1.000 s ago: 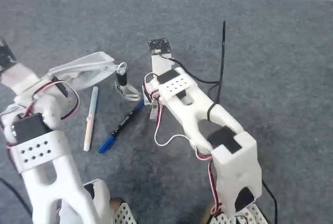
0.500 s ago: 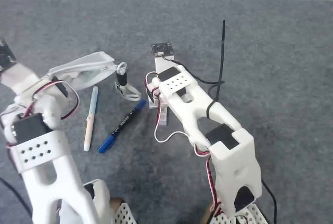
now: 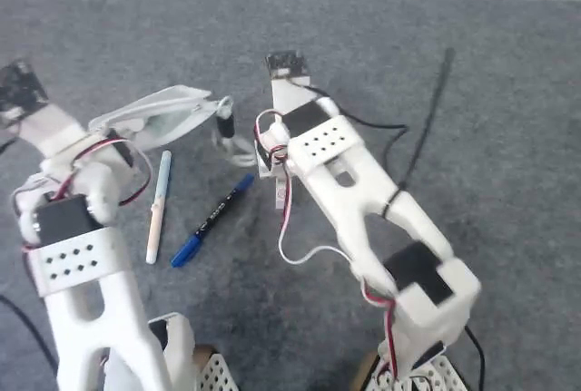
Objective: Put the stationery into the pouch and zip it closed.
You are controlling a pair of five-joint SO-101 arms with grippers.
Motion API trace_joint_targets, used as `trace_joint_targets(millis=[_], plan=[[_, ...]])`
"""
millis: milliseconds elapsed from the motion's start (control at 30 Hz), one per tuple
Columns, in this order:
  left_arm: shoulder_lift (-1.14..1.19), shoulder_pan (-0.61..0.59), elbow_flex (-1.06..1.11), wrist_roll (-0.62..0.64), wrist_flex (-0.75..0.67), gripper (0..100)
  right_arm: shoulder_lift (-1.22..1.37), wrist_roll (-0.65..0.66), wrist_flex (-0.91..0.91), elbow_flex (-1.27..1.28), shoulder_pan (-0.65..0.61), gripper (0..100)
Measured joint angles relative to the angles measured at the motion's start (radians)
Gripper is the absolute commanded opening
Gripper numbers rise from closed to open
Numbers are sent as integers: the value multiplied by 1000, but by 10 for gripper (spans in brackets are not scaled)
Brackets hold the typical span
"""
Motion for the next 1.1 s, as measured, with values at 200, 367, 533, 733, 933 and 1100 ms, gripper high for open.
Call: trace_joint_targets(millis=[200, 367, 533, 733, 933, 1100], plan=[[0, 75, -112, -14, 71, 13, -138, 0, 64, 11, 5, 6], [12, 187, -304, -44, 193, 13, -267, -3, 64, 74, 28, 6], [12, 273, -427, -49, 233, 13, -466, -6, 46, 193, 31, 6], [57, 370, -474, -15, 233, 13, -778, -6, -150, 453, 80, 6], [273, 416, -566, 34, 292, 13, -1112, -6, -462, 795, 115, 6], [368, 414, -620, 38, 334, 13, -1347, -6, -701, 1016, 120, 6]])
